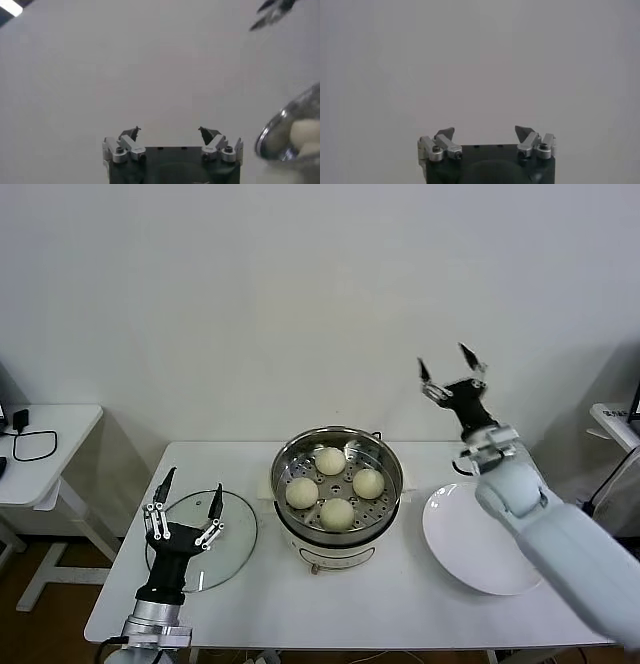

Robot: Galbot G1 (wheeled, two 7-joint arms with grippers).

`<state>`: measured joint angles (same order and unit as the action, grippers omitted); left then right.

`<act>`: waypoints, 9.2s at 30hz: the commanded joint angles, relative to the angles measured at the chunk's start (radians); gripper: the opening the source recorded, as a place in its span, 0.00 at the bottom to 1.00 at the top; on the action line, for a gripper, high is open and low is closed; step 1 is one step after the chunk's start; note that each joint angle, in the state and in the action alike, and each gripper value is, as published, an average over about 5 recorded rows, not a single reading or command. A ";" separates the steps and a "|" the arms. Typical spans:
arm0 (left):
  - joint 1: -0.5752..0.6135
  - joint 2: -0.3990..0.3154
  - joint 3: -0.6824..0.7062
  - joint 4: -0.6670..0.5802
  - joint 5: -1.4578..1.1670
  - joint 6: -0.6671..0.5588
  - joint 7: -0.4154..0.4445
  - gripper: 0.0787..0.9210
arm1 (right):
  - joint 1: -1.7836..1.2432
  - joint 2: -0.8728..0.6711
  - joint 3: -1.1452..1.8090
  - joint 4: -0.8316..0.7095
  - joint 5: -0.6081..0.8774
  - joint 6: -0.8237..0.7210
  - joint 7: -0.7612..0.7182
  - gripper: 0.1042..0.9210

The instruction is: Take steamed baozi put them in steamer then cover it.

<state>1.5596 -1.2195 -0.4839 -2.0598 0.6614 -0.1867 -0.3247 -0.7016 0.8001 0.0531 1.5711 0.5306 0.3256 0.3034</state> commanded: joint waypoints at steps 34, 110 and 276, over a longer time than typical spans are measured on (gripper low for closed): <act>-0.343 0.020 0.030 0.658 0.636 0.157 -0.014 0.88 | -0.617 0.305 0.506 0.001 -0.198 0.083 -0.043 0.88; -0.685 -0.174 0.678 0.195 0.704 0.803 0.578 0.13 | -0.563 0.360 0.484 -0.040 -0.283 -0.041 -0.057 0.88; -0.240 -0.048 -0.049 0.306 -0.759 0.008 0.361 0.88 | -0.671 0.405 0.430 0.088 -0.176 -0.110 -0.144 0.88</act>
<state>1.3100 -1.2681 -0.5279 -1.7634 -0.0873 -0.1620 0.0328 -1.3623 1.1963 0.4862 1.6463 0.3596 0.2171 0.1662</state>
